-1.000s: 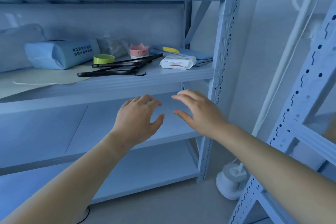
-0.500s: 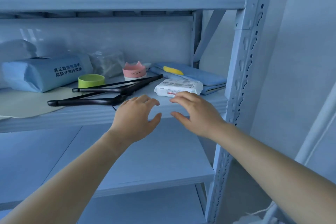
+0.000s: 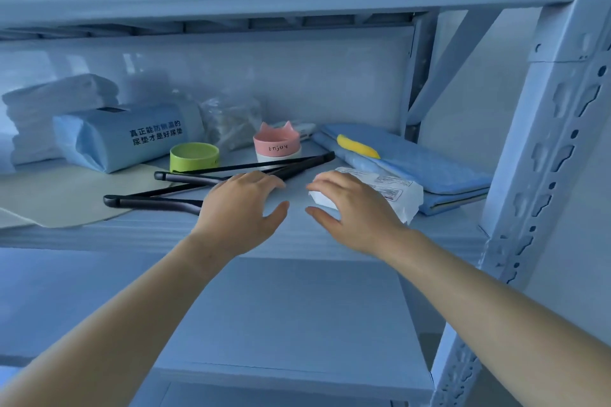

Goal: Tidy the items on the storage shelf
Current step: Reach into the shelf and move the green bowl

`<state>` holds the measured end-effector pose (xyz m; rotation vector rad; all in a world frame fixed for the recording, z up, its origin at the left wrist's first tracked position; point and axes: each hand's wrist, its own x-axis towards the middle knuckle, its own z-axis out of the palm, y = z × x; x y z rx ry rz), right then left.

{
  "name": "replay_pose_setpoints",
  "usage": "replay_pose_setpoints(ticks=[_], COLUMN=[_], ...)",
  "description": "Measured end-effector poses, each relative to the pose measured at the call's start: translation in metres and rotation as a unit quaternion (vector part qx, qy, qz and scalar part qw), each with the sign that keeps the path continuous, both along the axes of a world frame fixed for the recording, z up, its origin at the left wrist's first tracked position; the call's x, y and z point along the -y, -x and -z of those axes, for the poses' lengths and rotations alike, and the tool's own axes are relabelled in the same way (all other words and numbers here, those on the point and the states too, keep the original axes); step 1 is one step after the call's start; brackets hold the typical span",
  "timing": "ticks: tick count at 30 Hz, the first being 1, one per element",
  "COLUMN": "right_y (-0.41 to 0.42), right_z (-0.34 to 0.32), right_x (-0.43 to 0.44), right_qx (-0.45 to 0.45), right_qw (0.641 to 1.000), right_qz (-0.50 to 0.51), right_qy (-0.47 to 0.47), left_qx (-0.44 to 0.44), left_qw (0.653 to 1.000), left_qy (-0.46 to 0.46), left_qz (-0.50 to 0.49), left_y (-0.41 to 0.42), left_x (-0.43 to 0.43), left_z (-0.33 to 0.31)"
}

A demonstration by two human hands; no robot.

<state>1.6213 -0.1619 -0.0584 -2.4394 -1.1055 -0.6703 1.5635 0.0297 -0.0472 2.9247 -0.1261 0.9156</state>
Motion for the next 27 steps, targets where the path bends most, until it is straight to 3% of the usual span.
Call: replay_pose_setpoints(ticks=[14,27], right_y=[-0.113,-0.206], right_z=[-0.038,-0.039], right_x=[-0.077,-0.132], right_qx=[0.027,-0.013], right_qw=[1.000,0.988], right_qz=[0.004,0.096], right_qy=[0.005,0.123], left_qx=[0.012,-0.102], left_qw=[1.000,0.993], left_qy=[0.021,-0.016], left_qz=[0.014,0.050], left_y=[-0.115,-0.237], left_x=[-0.075,-0.144], left_z=[-0.027,-0.023])
